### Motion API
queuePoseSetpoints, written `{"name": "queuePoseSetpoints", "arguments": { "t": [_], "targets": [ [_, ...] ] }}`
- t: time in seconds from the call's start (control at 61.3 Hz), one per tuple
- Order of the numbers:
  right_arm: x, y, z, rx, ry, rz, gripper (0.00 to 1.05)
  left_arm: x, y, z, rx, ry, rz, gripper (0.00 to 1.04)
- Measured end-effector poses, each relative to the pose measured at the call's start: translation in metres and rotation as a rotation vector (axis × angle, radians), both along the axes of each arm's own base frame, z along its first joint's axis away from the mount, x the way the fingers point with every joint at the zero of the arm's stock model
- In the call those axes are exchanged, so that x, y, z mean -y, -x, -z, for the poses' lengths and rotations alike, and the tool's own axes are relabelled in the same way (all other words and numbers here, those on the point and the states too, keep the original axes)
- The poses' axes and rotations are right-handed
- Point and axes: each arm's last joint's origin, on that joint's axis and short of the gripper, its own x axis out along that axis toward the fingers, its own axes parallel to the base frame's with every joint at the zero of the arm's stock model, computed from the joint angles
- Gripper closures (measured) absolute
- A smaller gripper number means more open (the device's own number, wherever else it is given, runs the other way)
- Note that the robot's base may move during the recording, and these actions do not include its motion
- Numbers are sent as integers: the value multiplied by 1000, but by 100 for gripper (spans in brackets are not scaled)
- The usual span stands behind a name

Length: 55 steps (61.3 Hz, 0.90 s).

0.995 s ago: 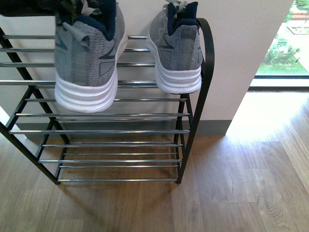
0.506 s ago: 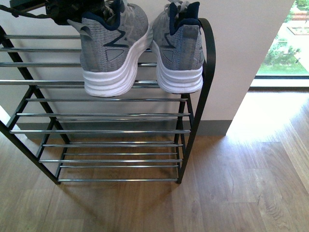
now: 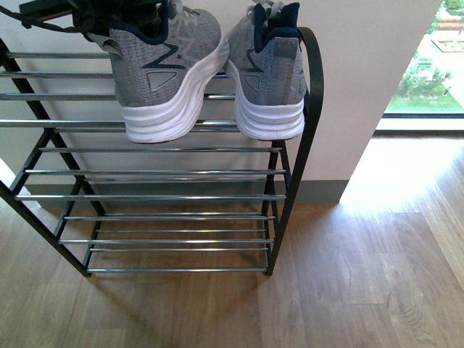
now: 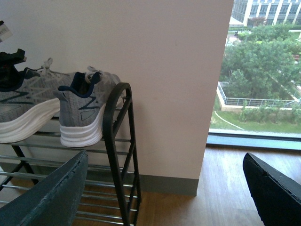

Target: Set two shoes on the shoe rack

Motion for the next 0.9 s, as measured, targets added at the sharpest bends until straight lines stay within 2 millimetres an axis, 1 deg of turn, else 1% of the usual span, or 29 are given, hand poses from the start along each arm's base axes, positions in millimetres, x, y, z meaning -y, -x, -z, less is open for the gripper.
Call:
{"name": "queuePoseSetpoints", "arguments": {
  "t": [0.326,0.441,0.587,0.783,0.897],
  "targets": [
    [0,0,0,0,0,0,9,-1,1,0,-5,-32,-56,103],
    [0,0,0,0,0,0,9,5,4,-4,11,-53,-69,103],
    [0,0,0,0,0,0,9,14,8,-4,8,-54,-54,102],
    [0,0,0,0,0,0,9,17,9,-4,6,-41,-61,72],
    [0,0,0,0,0,0,9,17,11,-10,23,-44,-76,52]
  ]
}}
